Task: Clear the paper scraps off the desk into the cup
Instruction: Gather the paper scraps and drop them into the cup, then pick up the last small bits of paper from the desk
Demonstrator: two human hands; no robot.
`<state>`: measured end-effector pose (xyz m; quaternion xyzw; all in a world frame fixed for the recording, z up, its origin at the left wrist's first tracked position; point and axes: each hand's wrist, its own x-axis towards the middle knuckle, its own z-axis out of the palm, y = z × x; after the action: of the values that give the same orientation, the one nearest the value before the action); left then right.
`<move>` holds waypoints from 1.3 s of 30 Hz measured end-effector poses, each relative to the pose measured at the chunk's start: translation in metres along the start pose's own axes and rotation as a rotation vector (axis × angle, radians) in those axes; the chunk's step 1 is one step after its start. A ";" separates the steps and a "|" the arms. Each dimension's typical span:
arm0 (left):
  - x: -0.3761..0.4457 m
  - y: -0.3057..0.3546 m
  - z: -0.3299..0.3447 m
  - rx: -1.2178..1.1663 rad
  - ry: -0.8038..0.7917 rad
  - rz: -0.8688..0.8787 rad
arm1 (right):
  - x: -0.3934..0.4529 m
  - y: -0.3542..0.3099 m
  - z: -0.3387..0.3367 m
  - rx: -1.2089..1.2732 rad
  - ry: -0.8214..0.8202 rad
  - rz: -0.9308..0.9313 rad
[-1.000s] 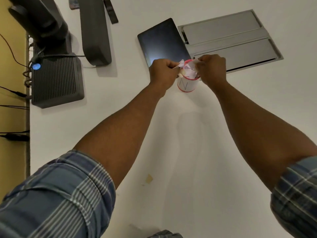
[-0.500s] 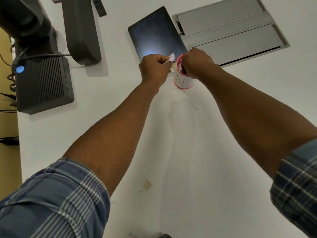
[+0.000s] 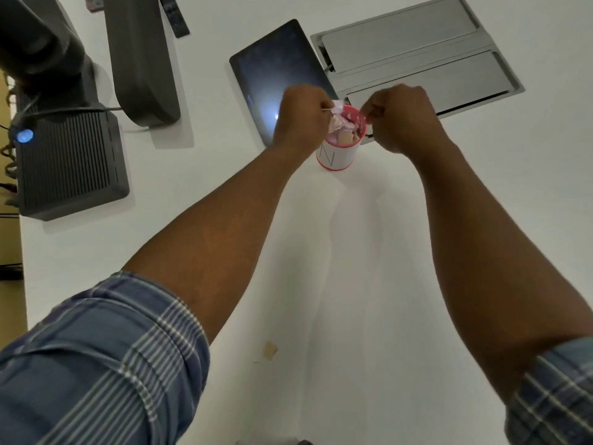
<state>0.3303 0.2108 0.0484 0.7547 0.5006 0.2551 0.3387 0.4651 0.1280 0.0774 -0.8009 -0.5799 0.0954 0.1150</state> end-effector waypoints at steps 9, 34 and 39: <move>0.003 0.014 0.043 0.388 -0.431 0.102 | -0.079 0.011 0.052 0.413 0.236 0.364; -0.113 -0.055 -0.070 0.303 -0.026 0.329 | -0.214 -0.063 0.156 0.242 -0.205 0.008; -0.217 -0.130 -0.105 0.265 0.013 0.103 | -0.243 -0.087 0.161 0.227 -0.275 -0.093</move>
<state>0.0981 0.0711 0.0057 0.8159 0.4926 0.2087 0.2194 0.2648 -0.0649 -0.0461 -0.7345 -0.6122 0.2632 0.1285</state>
